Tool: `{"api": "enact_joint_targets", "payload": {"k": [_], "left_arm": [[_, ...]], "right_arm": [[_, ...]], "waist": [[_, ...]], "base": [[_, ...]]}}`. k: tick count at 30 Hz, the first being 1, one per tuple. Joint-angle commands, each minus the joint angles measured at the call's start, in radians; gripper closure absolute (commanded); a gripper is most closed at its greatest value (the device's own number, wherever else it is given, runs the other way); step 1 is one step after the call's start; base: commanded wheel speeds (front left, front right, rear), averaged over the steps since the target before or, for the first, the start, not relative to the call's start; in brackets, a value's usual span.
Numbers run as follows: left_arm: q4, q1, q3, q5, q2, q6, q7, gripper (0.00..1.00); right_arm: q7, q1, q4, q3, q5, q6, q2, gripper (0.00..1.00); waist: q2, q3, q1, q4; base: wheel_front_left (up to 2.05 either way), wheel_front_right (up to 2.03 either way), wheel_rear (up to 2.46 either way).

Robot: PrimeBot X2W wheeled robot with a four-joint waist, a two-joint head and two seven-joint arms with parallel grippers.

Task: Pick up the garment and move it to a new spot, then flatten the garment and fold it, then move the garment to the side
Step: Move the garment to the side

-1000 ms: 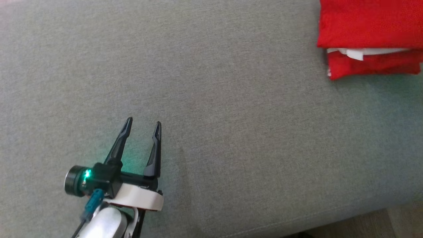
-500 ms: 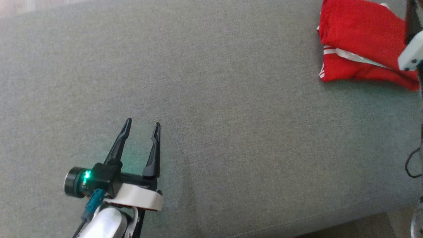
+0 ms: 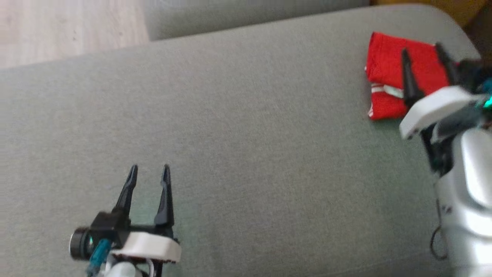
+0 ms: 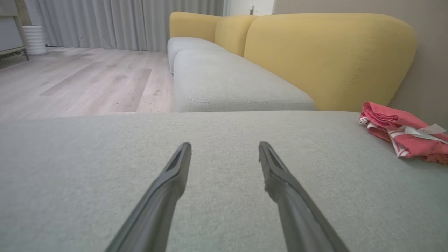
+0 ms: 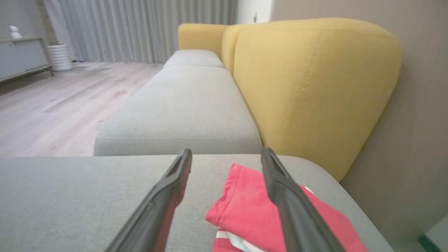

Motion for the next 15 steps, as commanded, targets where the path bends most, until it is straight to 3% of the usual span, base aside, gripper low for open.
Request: {"api": "enact_joint_targets", "payload": {"k": [1,8,12,15], "left_arm": [[-0.016,-0.012,0.049,-0.007,0.005,0.006,-0.017,0.00],[0.015,0.063,0.076,-0.033,-0.009,0.013,-0.035,0.00],[0.018,0.103,0.099,-0.041,-0.013,0.025,-0.041,0.00],[0.013,0.128,0.106,-0.042,-0.016,0.023,-0.043,0.00]], "right_arm": [[-0.020,0.004,-0.052,0.024,-0.013,0.007,0.012,0.00],[-0.086,0.207,-0.148,0.023,-0.033,0.007,0.104,0.00],[-0.105,0.341,-0.230,0.037,-0.068,0.007,0.121,0.00],[-0.113,0.440,-0.290,0.062,0.000,0.007,0.123,0.00]], "waist": [[-0.0001,-0.052,0.0002,0.032],[-0.0001,-0.125,0.0002,0.085],[-0.0001,-0.142,0.0002,0.106],[-0.0001,-0.148,0.0002,0.123]], "base": [[0.00,0.00,0.00],[0.00,0.00,0.00],[0.00,0.00,0.00],[0.00,0.00,0.00]]}}
